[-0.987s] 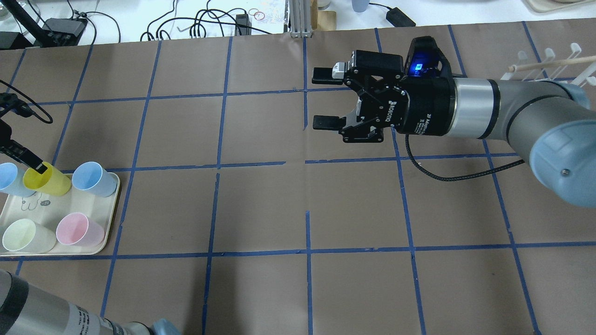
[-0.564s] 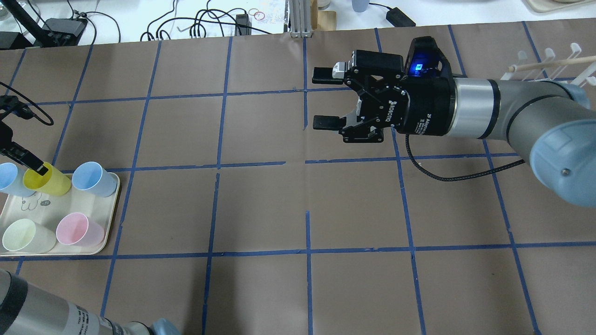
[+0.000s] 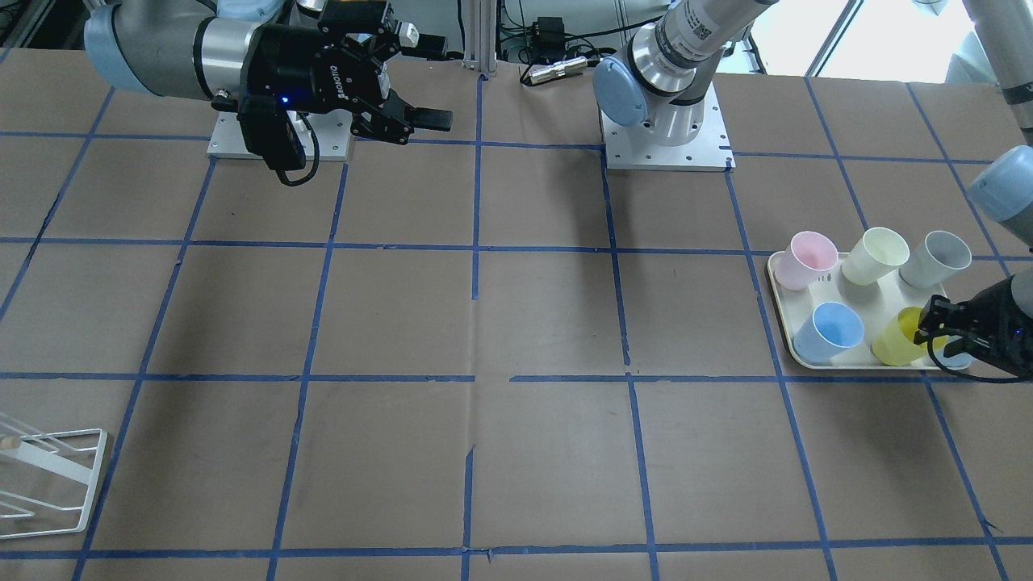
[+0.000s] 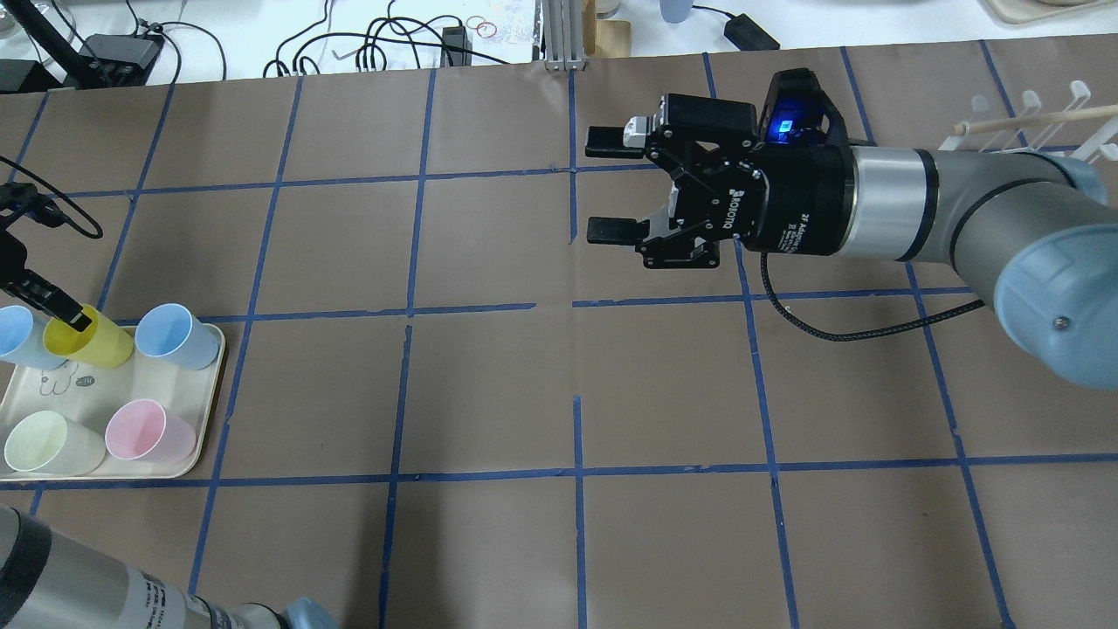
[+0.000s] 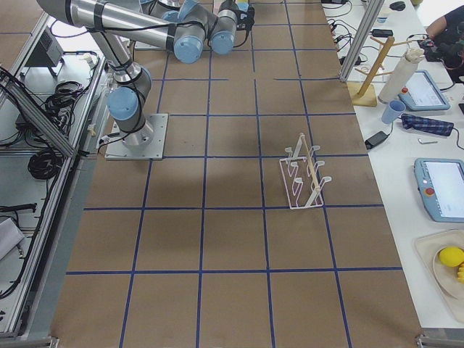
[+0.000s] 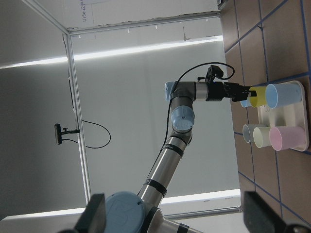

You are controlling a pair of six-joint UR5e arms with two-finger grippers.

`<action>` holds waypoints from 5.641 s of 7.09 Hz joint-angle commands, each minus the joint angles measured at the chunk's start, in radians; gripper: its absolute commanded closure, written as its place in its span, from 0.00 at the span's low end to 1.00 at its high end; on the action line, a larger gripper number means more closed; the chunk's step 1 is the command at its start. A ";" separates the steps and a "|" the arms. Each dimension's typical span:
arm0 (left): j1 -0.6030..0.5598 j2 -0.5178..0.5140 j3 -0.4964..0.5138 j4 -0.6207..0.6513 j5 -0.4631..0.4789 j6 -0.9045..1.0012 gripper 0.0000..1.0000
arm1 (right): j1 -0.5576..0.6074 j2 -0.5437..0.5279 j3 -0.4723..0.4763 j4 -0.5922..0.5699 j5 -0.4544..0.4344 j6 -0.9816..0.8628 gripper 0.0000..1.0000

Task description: Transfer IKEA cup to right arm and place on rack

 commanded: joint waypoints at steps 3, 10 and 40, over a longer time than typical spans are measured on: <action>0.000 0.001 0.018 -0.023 -0.024 -0.009 1.00 | 0.001 0.000 0.002 0.002 -0.003 -0.003 0.00; -0.023 0.147 0.329 -0.718 -0.166 -0.108 1.00 | 0.003 0.039 0.002 0.019 0.069 0.009 0.00; -0.587 0.511 -0.049 -1.116 -1.414 -0.434 1.00 | 0.001 0.003 -0.092 0.116 0.069 0.307 0.14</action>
